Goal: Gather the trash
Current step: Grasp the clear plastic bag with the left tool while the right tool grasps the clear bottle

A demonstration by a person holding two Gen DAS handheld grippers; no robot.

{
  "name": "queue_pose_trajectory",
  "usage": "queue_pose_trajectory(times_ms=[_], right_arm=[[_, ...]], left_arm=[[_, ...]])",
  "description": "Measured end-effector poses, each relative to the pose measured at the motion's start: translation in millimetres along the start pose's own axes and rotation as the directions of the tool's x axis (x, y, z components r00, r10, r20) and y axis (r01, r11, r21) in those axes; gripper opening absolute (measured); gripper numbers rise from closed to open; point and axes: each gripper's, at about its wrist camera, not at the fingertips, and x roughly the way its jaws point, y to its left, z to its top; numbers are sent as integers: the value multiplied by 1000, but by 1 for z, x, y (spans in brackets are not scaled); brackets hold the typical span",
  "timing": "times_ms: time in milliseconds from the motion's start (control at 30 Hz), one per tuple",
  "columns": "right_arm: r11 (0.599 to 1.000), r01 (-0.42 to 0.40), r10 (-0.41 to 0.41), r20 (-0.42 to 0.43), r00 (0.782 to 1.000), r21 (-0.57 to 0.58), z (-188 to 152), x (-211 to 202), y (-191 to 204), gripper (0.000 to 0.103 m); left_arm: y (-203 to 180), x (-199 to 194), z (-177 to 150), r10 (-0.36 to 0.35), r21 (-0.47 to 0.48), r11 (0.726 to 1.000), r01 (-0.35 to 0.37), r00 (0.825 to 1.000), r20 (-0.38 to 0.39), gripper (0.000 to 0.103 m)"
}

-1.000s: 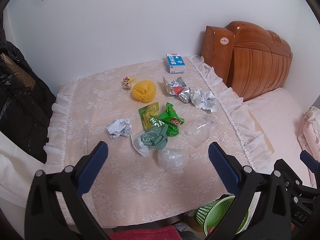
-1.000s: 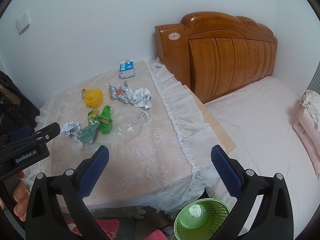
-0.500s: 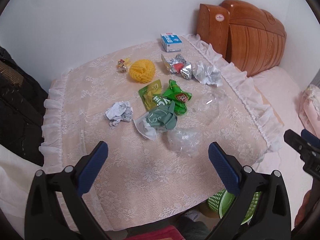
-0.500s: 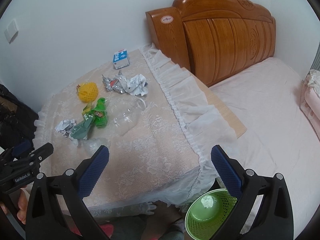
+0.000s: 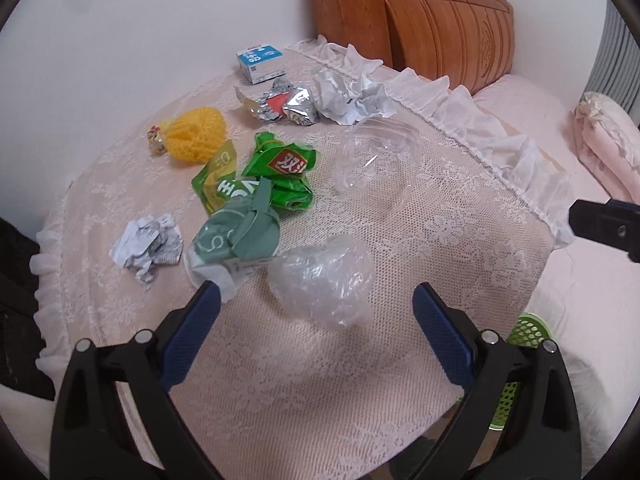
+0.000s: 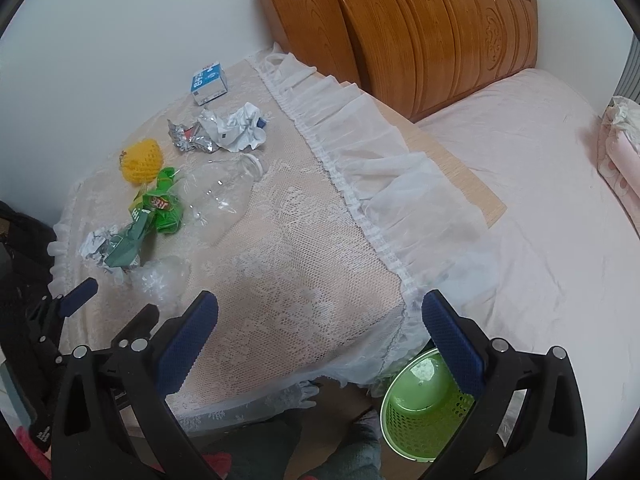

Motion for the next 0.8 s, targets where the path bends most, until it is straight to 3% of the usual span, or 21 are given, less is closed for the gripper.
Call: queue_pose_trajectory(times_ms=[267, 433, 800], right_arm=[[1000, 22, -22, -12, 1000, 22, 4, 7, 2, 101], [999, -18, 19, -15, 1000, 50, 13, 17, 11, 101], [962, -177, 196, -75, 978, 205, 77, 72, 43, 101]], left_arm=[[-12, 45, 3, 39, 100, 994, -33, 998, -52, 62], [-5, 45, 5, -10, 116, 993, 15, 999, -41, 45], [8, 8, -7, -123, 132, 984, 119, 992, 25, 40]])
